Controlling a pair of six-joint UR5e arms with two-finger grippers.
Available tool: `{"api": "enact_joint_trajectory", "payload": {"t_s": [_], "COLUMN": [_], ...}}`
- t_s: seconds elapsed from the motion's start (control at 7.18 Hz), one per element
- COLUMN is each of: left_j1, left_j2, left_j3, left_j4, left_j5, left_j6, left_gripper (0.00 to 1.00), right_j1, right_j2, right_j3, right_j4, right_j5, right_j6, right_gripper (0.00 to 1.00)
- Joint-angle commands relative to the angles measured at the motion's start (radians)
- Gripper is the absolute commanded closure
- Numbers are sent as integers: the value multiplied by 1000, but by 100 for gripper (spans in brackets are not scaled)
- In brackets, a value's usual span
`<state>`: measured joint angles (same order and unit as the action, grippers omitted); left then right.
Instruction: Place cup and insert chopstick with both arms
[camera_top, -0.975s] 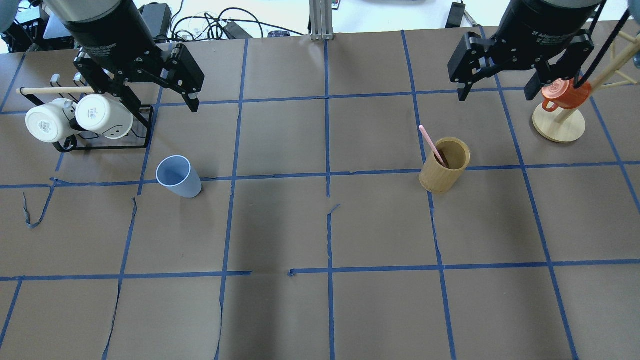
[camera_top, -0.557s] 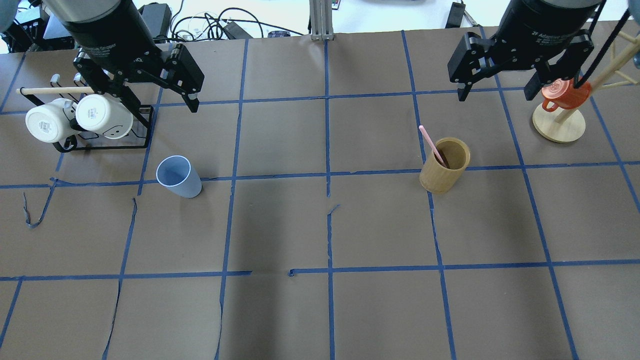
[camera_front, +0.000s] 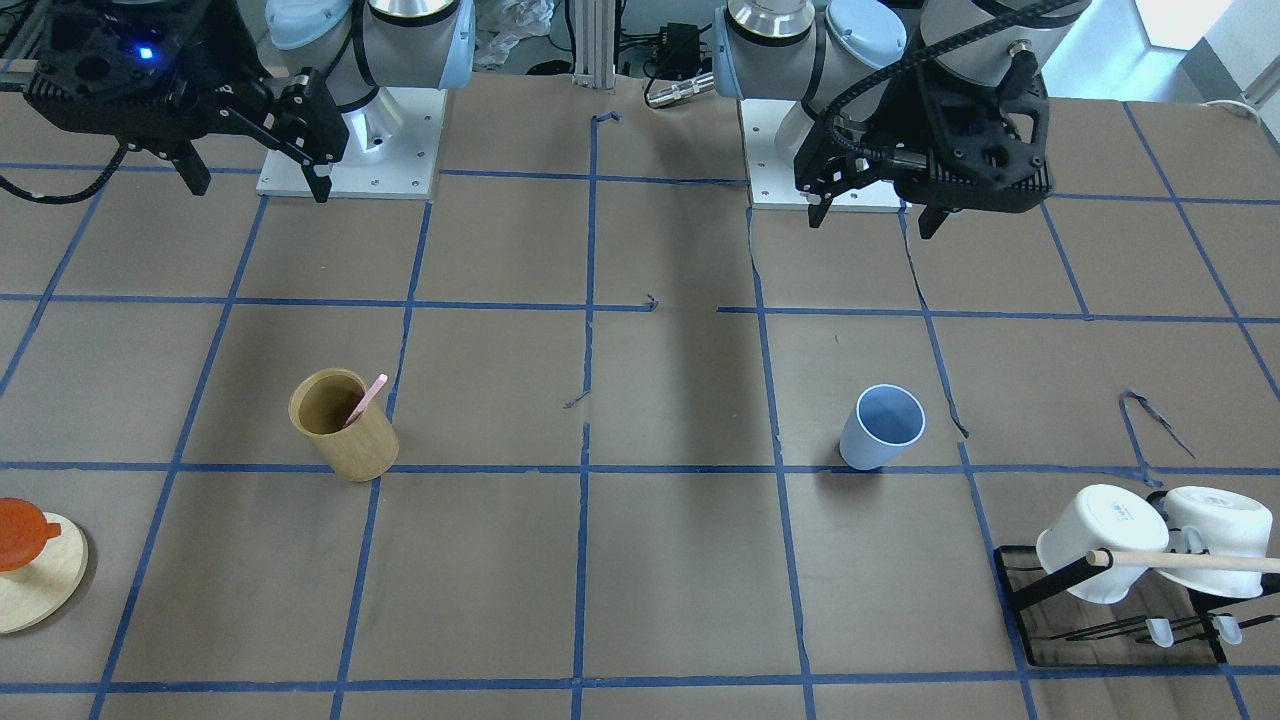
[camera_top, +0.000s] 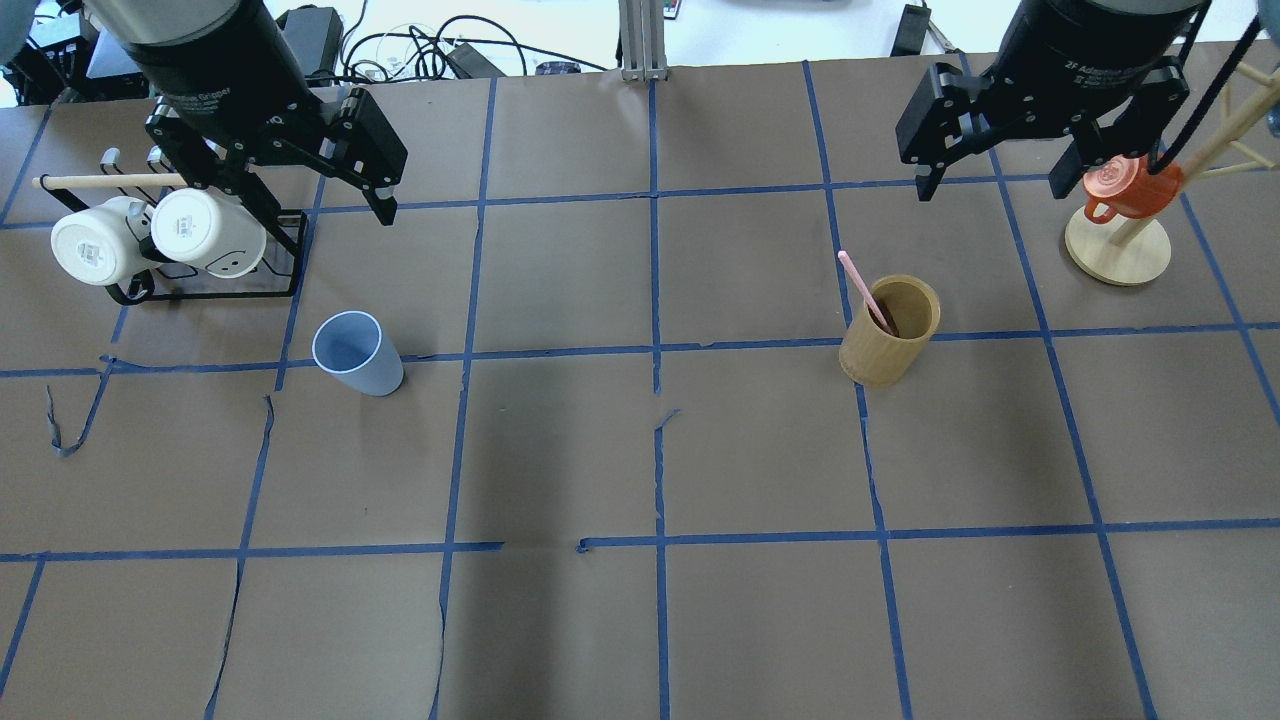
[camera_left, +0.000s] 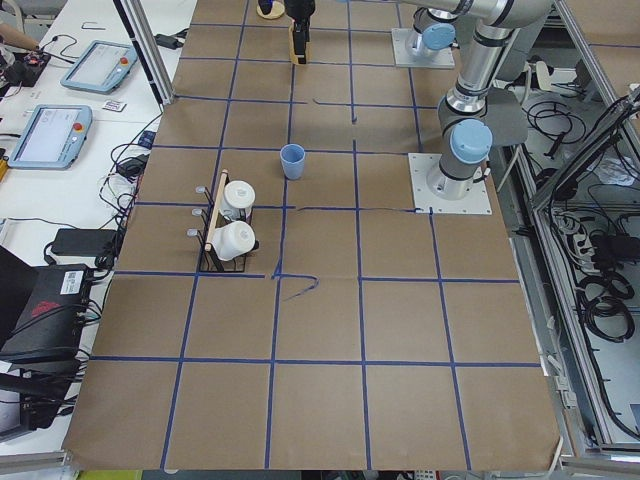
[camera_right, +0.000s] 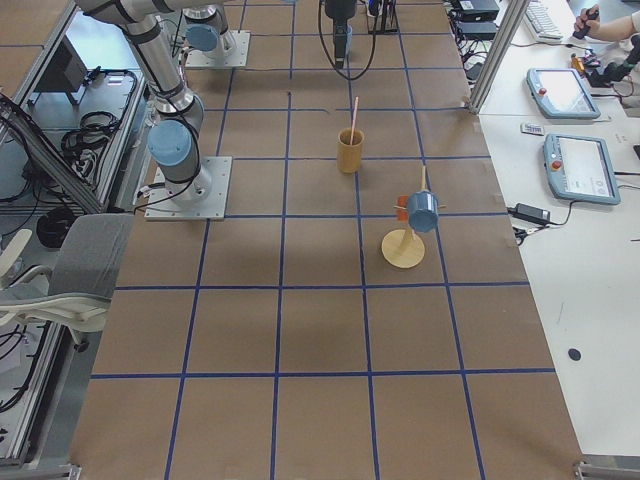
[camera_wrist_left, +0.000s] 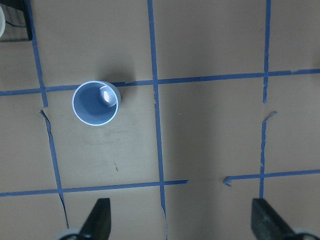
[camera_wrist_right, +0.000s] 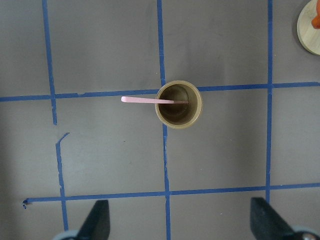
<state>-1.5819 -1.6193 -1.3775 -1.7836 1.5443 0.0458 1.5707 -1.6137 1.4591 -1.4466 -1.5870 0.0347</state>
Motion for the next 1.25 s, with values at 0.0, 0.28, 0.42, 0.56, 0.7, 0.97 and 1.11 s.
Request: {"api": "enact_joint_trajectory", "payload": {"t_s": [0.0, 0.28, 0.42, 0.56, 0.7, 0.97, 1.11], "left_j1": [0, 2, 6, 23, 28, 71, 91], "left_j2": [1, 1, -8, -42, -62, -115, -152], "left_j3": [0, -14, -18, -32, -114, -349, -441], "left_j4": [0, 1, 3, 82, 204, 510, 629], "left_j5": [-1, 2, 3, -4, 2, 61, 86], "left_j6": [0, 0, 2, 6, 14, 63, 134], "left_gripper": [0, 0, 0, 0, 0, 0, 0], "right_j1": [2, 5, 5, 5, 5, 9, 9], "right_j2": [0, 2, 11, 27, 43, 54, 55], "right_j3": [1, 1, 1, 6, 26, 103, 177], "right_j4": [6, 11, 5, -15, -82, -229, -365], "right_j5": [-11, -8, -8, -7, -5, -5, -5], "right_j6": [-4, -4, -4, -2, -16, -241, -377], "right_gripper": [0, 0, 0, 0, 0, 0, 0]}}
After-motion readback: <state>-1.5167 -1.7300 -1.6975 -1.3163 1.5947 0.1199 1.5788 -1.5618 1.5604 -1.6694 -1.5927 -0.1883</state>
